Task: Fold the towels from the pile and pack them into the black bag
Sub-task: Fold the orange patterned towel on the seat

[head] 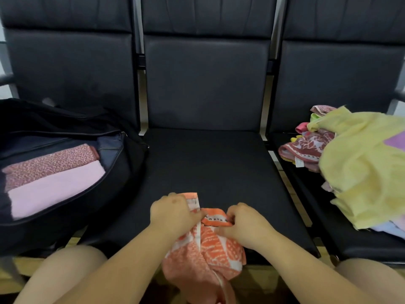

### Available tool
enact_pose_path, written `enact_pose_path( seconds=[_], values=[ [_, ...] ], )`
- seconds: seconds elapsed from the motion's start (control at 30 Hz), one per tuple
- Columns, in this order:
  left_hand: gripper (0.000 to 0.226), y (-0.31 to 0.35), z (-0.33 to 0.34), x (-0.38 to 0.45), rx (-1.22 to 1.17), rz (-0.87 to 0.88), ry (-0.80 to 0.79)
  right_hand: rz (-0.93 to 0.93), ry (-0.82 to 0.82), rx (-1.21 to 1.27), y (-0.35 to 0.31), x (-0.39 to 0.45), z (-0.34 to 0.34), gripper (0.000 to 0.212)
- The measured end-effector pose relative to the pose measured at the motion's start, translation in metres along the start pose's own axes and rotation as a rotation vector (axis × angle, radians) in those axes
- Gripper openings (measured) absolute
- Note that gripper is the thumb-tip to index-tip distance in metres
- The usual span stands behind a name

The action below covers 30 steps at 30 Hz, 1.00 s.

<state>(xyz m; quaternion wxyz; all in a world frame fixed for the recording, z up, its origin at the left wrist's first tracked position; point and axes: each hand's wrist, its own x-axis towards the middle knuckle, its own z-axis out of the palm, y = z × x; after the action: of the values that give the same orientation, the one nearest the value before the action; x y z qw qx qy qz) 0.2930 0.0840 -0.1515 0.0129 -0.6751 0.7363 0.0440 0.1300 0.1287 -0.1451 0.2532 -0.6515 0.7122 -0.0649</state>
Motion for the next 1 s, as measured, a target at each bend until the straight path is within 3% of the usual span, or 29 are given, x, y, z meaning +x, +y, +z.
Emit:
enact_pose_path(
  seconds=[0.13, 0.27, 0.37, 0.43, 0.57, 0.63, 0.7, 0.8, 0.9, 1.0],
  values=[
    [0.053, 0.004, 0.008, -0.004, -0.01, 0.118, 0.096, -0.171, 0.021, 0.149, 0.0, -0.009, 0.002, 0.027],
    [0.037, 0.002, 0.009, -0.01, -0.142, 0.259, 0.044, -0.132, -0.083, 0.508, 0.005, -0.019, -0.011, 0.026],
    [0.023, -0.004, 0.007, -0.013, -0.252, 0.294, -0.006, -0.109, -0.09, 0.62, 0.014, -0.024, -0.02, 0.023],
    [0.014, -0.012, 0.001, -0.012, -0.551, 0.23, -0.075, -0.077, -0.075, 0.665, 0.022, -0.026, -0.028, 0.021],
    [0.023, -0.028, -0.021, -0.013, -1.46, 0.014, -0.199, -0.001, -0.033, 0.679, 0.038, -0.037, -0.045, 0.026],
    [0.022, -0.039, -0.032, -0.014, -1.743, -0.081, -0.189, 0.012, 0.052, 0.546, 0.049, -0.04, -0.05, 0.031],
    [0.023, -0.053, -0.041, -0.016, -1.871, -0.166, -0.146, 0.019, 0.11, 0.4, 0.061, -0.043, -0.054, 0.037],
    [0.027, -0.07, -0.044, -0.023, -1.729, -0.229, -0.064, 0.03, 0.054, 0.338, 0.07, -0.049, -0.06, 0.034],
    [0.039, -0.079, -0.042, -0.038, -1.207, -0.039, 0.007, 0.028, 0.054, 0.227, 0.078, -0.057, -0.063, 0.037],
    [0.037, -0.09, -0.041, -0.043, -1.016, 0.067, 0.056, 0.052, 0.081, 0.269, 0.089, -0.061, -0.071, 0.037]
  ],
)
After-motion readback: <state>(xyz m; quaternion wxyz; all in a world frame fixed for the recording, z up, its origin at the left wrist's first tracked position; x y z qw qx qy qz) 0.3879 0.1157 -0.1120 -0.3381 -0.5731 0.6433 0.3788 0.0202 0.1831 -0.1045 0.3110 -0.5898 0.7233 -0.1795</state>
